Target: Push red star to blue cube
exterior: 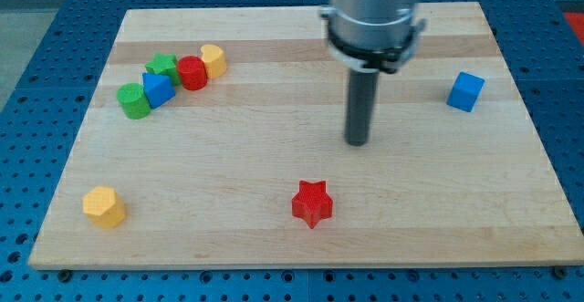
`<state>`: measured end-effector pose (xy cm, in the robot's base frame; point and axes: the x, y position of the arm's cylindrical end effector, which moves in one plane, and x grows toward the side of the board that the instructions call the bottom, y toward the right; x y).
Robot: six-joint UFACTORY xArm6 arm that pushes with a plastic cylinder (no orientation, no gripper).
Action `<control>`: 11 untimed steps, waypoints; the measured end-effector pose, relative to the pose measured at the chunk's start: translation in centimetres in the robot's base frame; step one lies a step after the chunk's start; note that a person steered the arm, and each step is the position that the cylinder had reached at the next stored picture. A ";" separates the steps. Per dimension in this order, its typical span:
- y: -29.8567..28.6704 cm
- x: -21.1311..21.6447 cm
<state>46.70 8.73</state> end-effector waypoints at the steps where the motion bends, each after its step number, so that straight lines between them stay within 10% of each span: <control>1: 6.1 0.0; 4: 18.4 -1.8; 11: 13.6 -7.9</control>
